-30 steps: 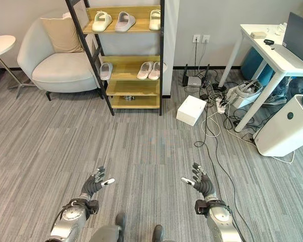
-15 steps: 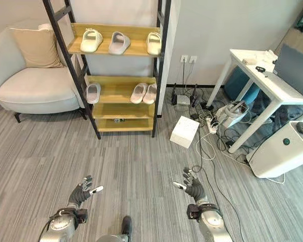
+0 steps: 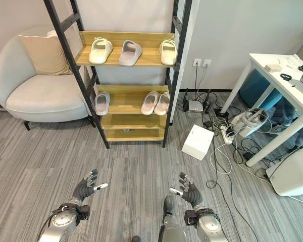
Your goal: Arrange the slippers neatly on the shoe rack.
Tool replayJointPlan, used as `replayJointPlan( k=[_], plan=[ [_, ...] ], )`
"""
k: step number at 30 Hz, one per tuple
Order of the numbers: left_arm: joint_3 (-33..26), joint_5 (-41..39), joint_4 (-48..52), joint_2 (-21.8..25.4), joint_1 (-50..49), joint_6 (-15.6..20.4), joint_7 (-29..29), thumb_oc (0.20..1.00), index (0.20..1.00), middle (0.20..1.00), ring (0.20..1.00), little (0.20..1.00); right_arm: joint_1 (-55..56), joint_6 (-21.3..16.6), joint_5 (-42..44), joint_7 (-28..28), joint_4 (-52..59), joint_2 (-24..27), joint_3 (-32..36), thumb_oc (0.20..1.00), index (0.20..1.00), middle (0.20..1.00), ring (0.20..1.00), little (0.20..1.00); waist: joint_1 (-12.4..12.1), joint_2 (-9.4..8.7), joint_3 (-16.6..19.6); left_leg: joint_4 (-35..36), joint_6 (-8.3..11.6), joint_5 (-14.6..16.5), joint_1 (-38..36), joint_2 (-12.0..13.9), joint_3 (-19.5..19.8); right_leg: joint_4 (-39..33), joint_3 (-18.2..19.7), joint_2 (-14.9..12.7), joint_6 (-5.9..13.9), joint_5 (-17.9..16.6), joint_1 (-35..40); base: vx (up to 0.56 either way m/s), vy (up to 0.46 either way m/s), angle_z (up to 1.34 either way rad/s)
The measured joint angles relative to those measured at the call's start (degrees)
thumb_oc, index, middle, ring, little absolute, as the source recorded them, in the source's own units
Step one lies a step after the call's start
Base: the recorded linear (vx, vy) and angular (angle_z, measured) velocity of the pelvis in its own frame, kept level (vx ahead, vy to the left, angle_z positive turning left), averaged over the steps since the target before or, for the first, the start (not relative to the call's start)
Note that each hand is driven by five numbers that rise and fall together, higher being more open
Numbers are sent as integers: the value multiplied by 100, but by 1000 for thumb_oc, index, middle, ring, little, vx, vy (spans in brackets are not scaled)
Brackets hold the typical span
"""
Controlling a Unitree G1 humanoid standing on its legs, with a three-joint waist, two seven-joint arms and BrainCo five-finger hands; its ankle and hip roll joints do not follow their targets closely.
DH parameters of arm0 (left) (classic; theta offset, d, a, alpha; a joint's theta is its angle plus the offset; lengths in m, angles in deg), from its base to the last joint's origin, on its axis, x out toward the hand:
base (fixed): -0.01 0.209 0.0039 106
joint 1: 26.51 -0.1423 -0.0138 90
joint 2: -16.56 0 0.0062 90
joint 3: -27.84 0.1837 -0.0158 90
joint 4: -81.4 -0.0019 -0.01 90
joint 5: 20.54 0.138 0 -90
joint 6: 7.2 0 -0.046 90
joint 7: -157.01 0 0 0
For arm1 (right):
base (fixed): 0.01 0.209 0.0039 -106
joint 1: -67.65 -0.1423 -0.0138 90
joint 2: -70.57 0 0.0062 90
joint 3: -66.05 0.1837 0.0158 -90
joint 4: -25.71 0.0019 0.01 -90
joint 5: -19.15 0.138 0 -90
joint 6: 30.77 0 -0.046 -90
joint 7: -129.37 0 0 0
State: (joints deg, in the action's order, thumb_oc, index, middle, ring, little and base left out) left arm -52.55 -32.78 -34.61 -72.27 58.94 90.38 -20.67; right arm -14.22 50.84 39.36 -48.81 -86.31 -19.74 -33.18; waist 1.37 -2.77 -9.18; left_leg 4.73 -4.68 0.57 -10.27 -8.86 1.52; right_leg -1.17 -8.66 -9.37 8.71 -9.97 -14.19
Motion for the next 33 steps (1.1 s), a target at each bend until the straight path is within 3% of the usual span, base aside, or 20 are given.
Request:
replayJointPlan(
  k=[1,3,4,5,7,8,9,11,13,15,17,19,23,25,26,27,28,29,31,33],
  plan=[
    [14,-1,19,-56,-2,1,0,1000,1000,1000,1000,1000,36,-1,1,13,-15,2,44,1000,1000,1000,1000,1000,7,-19,68,-2,104,177,-164,41,75,204,-101,16,-19,13,233,499,-218,32],
    [116,-7,29,-109,-33,10,3,1000,1000,1000,1000,1000,162,-10,8,33,0,21,69,1000,1000,1000,1000,1000,50,175,204,-4,329,329,-415,354,271,194,-215,310,-354,-225,515,313,-166,37],
    [154,-10,28,-134,-7,18,-4,1000,1000,1000,1000,1000,124,-5,9,44,-4,42,74,1000,1000,1000,1000,1000,32,244,233,-128,338,338,-449,462,240,197,-257,426,-811,-279,648,254,-151,26],
    [151,-14,4,-149,21,20,-4,1000,1000,1000,1000,1000,84,-7,16,48,-4,59,74,1000,1000,1000,1000,1000,34,226,221,-411,397,376,-324,451,235,185,-252,430,-928,-255,693,248,-156,3],
    [142,-31,-21,-220,37,20,2,1000,1000,1000,1000,1000,-66,-11,24,89,4,200,72,1000,1000,1000,1000,1000,-9,188,203,-1804,583,502,244,414,201,170,-165,448,-1040,-135,832,230,-137,-17],
    [131,-39,-36,-234,50,28,6,1000,1000,1000,1000,1000,-74,-16,27,88,5,261,75,1000,1000,1000,1000,1000,-47,77,139,-2501,660,556,466,387,175,145,-62,469,-1175,88,1025,245,-102,-29],
    [132,-40,-113,-267,79,57,12,1000,1000,1000,1000,1000,-49,-14,52,82,6,339,73,1000,1000,1000,1000,1000,-76,107,138,-3183,791,673,691,483,93,89,-85,576,-1212,138,1203,284,-78,-20],
    [112,-44,-135,-249,133,69,12,1000,1000,1000,1000,1000,-23,-14,121,68,22,357,102,1000,1000,1000,1000,1000,-82,31,120,-3412,795,744,1085,646,68,-11,-132,662,-1387,407,1368,314,-13,-1],
    [110,-60,-141,-247,211,67,13,1000,1000,1000,1000,1000,-30,-7,126,61,23,368,84,1000,1000,1000,1000,1000,-165,-79,46,-2787,782,743,1339,835,-231,-87,-91,705,-1331,466,1418,306,80,-4],
    [110,-61,-140,-242,263,67,16,1000,1000,1000,1000,1000,-85,-6,127,22,19,358,82,1000,1000,1000,1000,1000,-219,-181,-64,-1817,778,516,1577,1021,-405,-196,-132,749,-1276,421,1479,333,138,1],
    [118,-61,-183,-239,269,57,22,1000,1000,1000,1000,1000,-136,-17,139,-25,-19,351,80,1000,1000,1000,1000,1000,-340,-135,-118,-703,893,-20,1733,1310,-555,-342,-81,876,-1258,564,1619,371,142,-10],
    [115,-60,-258,-241,294,45,41,1000,1000,1000,1000,1000,-172,-21,146,-58,-38,356,84,1000,1000,1000,1000,1000,-427,82,-226,-66,1067,-491,1849,1658,-711,-374,-101,1035,-1323,609,1818,358,162,-6],
    [91,-60,-373,-245,283,25,86,1000,1000,1000,1000,1000,-143,-10,153,-92,-49,364,86,1000,1000,1000,1000,1000,-549,195,-212,-58,1149,-743,2015,1884,-1097,-384,-84,999,-1318,701,2015,284,173,-15],
    [35,-59,-372,-250,240,10,93,1000,1000,1000,1000,1000,-87,-10,150,-86,-2,376,84,1000,1000,1000,1000,1000,-615,268,-112,-96,1171,-771,1994,1945,-1136,-384,44,984,-1175,806,2113,365,285,-26],
    [30,-58,-366,-245,252,6,92,1000,1000,1000,1000,1000,-71,-10,145,-76,3,384,86,1000,1000,1000,1000,1000,-618,391,-24,-150,1164,-767,1911,1943,-1147,-346,91,953,-1089,860,2151,299,280,-19],
    [34,-53,-363,-249,245,5,90,1000,1000,1000,1000,1000,-39,-9,138,-60,7,395,95,1000,1000,1000,1000,1000,-611,379,-18,-147,1167,-771,1845,1931,-1161,-328,113,924,-999,916,2169,381,387,-25],
    [41,-18,-369,-259,236,-6,82,1000,1000,1000,1000,1000,6,1,120,-46,8,399,86,1000,1000,1000,1000,1000,-619,500,80,-126,1010,-813,1588,1819,-1170,-30,205,776,-781,1110,2148,177,212,-18],
    [37,-17,-334,-260,220,-5,79,1000,1000,1000,1000,1000,52,-3,118,-33,22,400,69,1000,1000,1000,1000,1000,-614,493,103,-146,869,-941,1577,1736,-1192,268,261,667,-664,1288,2046,128,189,-23],
    [35,-11,-309,-146,140,-5,73,1000,1000,1000,1000,1000,185,11,115,20,27,277,9,1000,1000,1000,1000,1000,-609,240,208,-233,576,-935,1466,1358,-1339,1065,426,212,-336,1629,1833,113,230,-6],
    [49,-8,-277,0,113,-12,28,1000,1000,1000,1000,1000,158,10,117,22,37,174,-32,1000,1000,1000,1000,1000,-558,142,257,-23,323,-856,1187,1037,-1418,2545,648,-107,-218,1734,1214,150,269,6]
  ],
)
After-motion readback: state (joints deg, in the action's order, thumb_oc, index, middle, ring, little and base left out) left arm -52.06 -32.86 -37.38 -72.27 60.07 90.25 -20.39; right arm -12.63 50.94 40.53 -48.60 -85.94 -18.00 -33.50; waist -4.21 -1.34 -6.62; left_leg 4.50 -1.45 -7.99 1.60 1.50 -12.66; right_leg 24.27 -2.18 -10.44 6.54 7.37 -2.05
